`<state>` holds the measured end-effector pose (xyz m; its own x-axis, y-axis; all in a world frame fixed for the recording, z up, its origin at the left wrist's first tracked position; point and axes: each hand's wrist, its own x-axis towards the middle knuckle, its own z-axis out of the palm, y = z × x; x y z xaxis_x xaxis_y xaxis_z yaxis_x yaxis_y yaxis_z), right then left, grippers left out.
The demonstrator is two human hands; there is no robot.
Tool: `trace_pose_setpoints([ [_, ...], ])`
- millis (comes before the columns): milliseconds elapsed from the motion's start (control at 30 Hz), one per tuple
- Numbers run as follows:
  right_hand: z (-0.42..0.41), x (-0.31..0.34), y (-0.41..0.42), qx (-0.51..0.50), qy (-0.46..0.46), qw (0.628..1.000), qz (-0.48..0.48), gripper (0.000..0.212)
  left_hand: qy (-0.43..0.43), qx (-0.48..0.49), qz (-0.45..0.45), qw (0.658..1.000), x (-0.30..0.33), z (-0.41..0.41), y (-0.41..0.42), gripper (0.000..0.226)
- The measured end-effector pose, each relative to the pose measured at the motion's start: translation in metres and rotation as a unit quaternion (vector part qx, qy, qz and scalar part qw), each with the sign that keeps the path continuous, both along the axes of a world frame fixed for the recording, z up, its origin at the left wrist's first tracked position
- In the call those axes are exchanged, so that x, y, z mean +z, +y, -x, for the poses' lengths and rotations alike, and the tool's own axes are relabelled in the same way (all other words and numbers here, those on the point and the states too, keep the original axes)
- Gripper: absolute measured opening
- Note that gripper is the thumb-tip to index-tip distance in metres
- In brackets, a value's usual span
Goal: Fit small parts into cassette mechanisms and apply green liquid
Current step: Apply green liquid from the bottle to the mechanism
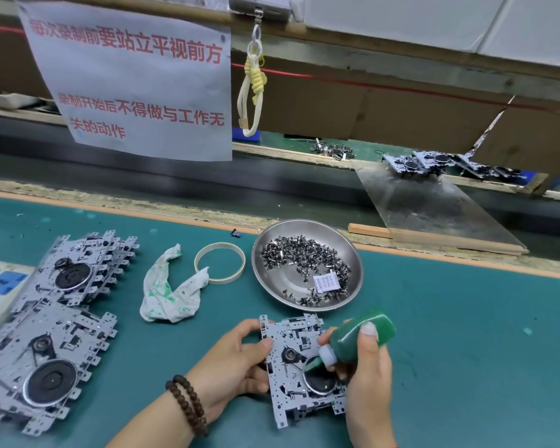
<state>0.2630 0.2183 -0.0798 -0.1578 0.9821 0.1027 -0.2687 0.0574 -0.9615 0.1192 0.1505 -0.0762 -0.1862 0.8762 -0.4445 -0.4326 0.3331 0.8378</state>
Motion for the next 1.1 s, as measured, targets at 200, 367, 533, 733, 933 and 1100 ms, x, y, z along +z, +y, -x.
trace_pose_setpoints([
  [200,0.0001,-0.0087,-0.0026,0.009,-0.059,0.998,-0.021,0.032,0.007,-0.005,-0.007,1.000,-0.0017,0.0000,0.0005,0.014],
  [367,0.0001,-0.0109,-0.0014,0.008,-0.086,0.996,-0.031,0.037,0.003,-0.007,-0.010,1.000,-0.0036,0.0008,0.0008,0.017],
  [533,-0.0002,-0.0098,-0.0021,0.021,-0.090,0.995,-0.038,0.036,0.004,-0.012,-0.013,1.000,-0.0034,0.0008,0.0010,0.016],
  [733,0.0008,-0.0062,-0.0032,0.040,-0.059,0.997,-0.041,0.032,0.003,-0.013,-0.010,1.000,-0.0031,0.0008,0.0018,0.016],
  [933,0.0023,-0.0063,-0.0032,0.035,-0.044,0.998,-0.042,0.035,0.001,-0.007,-0.011,1.000,-0.0031,0.0008,0.0015,0.015],
  [1100,0.0026,-0.0081,-0.0024,0.031,-0.037,0.998,-0.040,0.037,0.004,-0.006,-0.011,1.000,-0.0031,0.0004,0.0020,0.015],
])
